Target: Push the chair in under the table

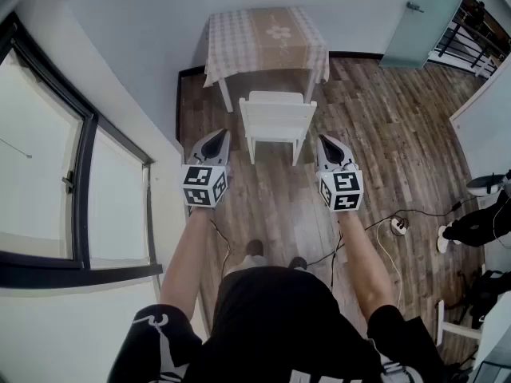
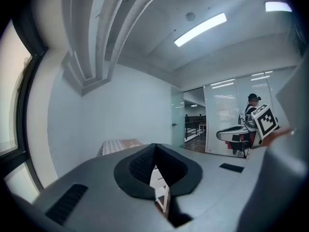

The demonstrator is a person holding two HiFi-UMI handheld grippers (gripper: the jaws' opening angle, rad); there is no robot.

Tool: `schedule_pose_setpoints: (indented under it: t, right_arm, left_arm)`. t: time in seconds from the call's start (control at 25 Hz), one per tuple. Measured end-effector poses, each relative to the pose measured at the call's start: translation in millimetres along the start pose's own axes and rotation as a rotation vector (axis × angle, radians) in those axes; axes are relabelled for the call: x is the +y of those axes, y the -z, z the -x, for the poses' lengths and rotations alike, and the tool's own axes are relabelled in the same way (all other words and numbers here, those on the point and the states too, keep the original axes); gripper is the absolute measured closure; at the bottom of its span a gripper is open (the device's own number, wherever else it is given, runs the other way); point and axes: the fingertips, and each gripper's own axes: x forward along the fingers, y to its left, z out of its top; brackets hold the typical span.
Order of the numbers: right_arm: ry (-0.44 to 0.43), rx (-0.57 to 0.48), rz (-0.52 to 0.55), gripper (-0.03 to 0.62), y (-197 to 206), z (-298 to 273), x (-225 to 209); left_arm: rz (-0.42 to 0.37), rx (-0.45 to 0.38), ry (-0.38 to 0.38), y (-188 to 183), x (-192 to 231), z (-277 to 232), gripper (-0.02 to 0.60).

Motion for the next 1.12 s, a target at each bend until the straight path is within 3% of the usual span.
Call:
schedule_pose_setpoints:
  t: [0.4,0.72,1.12]
  right_arm:
    - [0.044,-0.006,-0.071,0.58,7,-43,22]
    - [0.105,0.041,-0.072,0.58,24,-68,24]
    - [0.126,0.102,-0.098,0.58,61,-128,-22]
  left_arm:
    - [0.007,-0.013,0.044,7,61,-16,0.561]
    - [0.014,0.028,0.08,34,84,-37,0.561]
    - [0.044,0.085,0.087,65,102,-118,0.561]
